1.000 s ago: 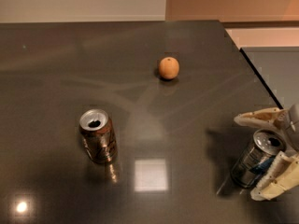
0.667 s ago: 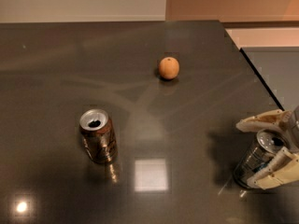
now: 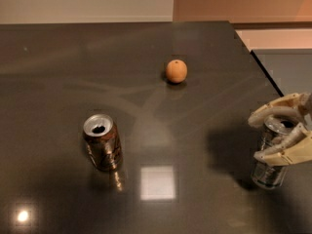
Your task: Move redbull can near orange
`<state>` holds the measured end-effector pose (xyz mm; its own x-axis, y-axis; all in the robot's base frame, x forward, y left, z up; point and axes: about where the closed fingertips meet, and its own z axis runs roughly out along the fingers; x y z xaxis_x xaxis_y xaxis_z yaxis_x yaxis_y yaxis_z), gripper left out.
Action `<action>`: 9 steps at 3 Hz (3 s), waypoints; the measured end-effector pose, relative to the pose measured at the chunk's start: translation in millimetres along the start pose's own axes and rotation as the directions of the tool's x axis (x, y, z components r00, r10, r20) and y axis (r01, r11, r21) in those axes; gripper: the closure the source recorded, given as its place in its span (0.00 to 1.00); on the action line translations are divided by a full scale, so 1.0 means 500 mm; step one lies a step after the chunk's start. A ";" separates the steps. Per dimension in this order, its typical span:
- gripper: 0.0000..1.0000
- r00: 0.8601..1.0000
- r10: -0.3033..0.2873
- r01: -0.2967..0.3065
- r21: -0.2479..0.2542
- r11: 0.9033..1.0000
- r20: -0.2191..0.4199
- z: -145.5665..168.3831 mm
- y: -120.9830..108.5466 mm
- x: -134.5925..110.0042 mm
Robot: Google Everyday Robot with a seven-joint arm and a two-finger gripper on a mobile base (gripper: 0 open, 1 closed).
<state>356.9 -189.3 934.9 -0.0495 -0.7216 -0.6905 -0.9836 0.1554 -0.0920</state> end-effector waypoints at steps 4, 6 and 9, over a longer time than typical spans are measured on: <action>1.00 0.983 -0.146 0.114 0.243 0.963 0.115 0.002 -0.296 -0.153; 1.00 0.960 -0.199 0.140 0.277 0.951 0.199 0.053 -0.447 -0.168; 1.00 0.964 -0.183 0.138 0.224 0.965 0.192 0.156 -0.548 -0.156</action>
Offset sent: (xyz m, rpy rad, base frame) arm 0.1124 0.0349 0.0844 0.0865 -0.1939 -0.0426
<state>643.5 -123.0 957.9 0.1653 -0.5945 -0.7870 -0.9167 0.2018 -0.3450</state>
